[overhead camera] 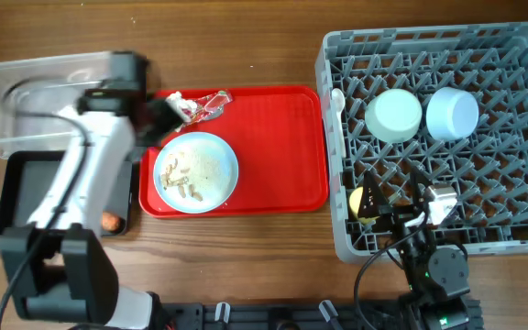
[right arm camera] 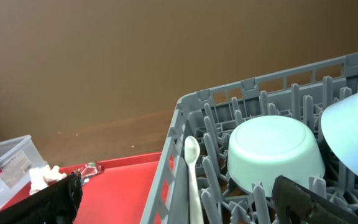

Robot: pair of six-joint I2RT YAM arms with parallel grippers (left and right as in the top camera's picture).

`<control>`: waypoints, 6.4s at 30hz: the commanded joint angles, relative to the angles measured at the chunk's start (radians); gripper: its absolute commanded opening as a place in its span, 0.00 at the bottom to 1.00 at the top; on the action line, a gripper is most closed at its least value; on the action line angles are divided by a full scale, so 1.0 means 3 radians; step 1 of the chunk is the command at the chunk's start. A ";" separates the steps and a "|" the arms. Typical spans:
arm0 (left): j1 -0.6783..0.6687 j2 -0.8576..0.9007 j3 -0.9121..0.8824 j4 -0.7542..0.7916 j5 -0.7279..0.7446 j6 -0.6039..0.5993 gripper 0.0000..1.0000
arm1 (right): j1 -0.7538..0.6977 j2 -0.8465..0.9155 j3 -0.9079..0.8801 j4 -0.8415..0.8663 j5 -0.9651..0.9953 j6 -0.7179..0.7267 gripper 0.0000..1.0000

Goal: Sort waste into correct bins and load items into the dishwasher rack
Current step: 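Move the carrot onto the black tray with the left gripper, then grasp the white tissue with the left gripper and drop it into the clear bin, then grasp the red strawberry cake wrapper on the red tray with the left gripper, then carry the wrapper over the clear bin and open the left gripper, then grasp the rim of the white plate with the left gripper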

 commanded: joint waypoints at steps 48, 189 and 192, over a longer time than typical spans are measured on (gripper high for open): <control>-0.0501 0.1040 0.0510 0.1063 -0.0488 0.1901 0.78 | 0.0008 -0.0036 -0.0004 0.0020 -0.0043 -0.0062 1.00; -0.1611 0.1350 0.0652 -0.0563 -0.0675 -0.0318 0.37 | 0.0008 -0.0036 -0.0004 0.0020 -0.0042 -0.0062 1.00; -0.1598 0.1545 0.0652 -0.0537 -0.0690 -0.0318 0.29 | 0.0008 -0.0036 -0.0004 0.0020 -0.0042 -0.0061 1.00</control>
